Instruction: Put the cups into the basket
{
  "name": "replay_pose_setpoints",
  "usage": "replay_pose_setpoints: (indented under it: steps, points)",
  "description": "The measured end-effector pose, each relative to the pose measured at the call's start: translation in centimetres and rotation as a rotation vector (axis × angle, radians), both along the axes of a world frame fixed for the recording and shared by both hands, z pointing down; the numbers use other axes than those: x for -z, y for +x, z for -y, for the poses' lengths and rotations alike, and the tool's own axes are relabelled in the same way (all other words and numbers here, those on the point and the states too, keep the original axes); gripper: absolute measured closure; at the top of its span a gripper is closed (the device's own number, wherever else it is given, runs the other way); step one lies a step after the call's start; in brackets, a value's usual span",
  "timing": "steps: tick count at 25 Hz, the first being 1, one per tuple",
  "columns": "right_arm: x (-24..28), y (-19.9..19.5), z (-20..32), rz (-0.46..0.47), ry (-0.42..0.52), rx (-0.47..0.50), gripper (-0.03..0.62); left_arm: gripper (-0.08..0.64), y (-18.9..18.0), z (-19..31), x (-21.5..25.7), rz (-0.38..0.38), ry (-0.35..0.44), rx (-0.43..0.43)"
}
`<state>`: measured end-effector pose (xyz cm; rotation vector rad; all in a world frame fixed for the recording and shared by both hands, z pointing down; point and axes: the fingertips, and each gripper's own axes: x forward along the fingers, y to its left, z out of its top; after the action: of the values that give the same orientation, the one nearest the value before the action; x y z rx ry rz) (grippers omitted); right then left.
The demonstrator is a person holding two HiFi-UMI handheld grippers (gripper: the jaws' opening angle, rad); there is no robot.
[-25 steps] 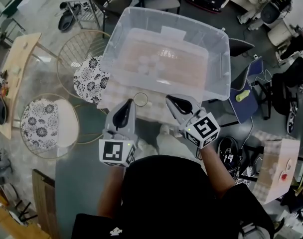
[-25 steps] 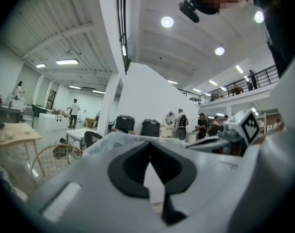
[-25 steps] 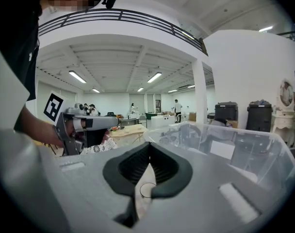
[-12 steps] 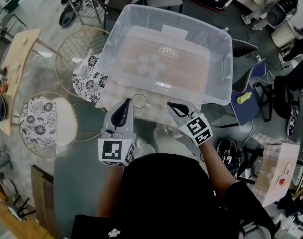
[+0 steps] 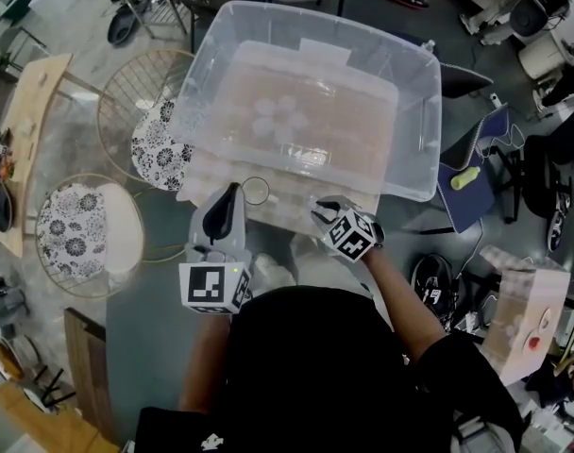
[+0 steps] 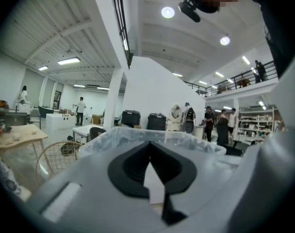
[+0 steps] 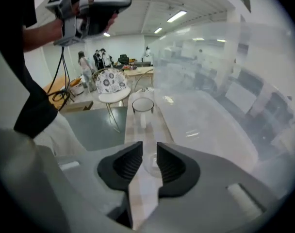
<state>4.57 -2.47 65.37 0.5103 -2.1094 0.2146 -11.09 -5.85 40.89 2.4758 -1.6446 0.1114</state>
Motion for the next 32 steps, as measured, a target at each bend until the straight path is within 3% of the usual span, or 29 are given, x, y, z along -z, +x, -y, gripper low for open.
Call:
replay_pose_setpoints:
  steps: [8,17,18,25,32]
  points:
    - [-7.1,0.8,-1.9,-0.257,-0.044,0.231,0.471,0.557,0.6,0.3,-0.3,0.007,-0.019,-0.006]
    - [-8.6,0.8,-1.8,-0.464,0.057,0.363,0.471,0.557,0.4,-0.4,-0.8,-0.01,-0.034,0.003]
    - [-8.7,1.0,-1.7,-0.479,0.066,0.365,0.502,0.557,0.5,-0.6,-1.0,-0.012,-0.037,0.001]
    - [-8.7,0.8,-2.0,-0.487,0.048,0.397,0.546,0.557,0.1,-1.1,-1.1,-0.016,-0.044,0.007]
    - [-8.2,0.8,-2.5,-0.431,0.012,0.339,0.565,0.557,-0.6,-1.2,-0.8,-0.039,-0.046,0.024]
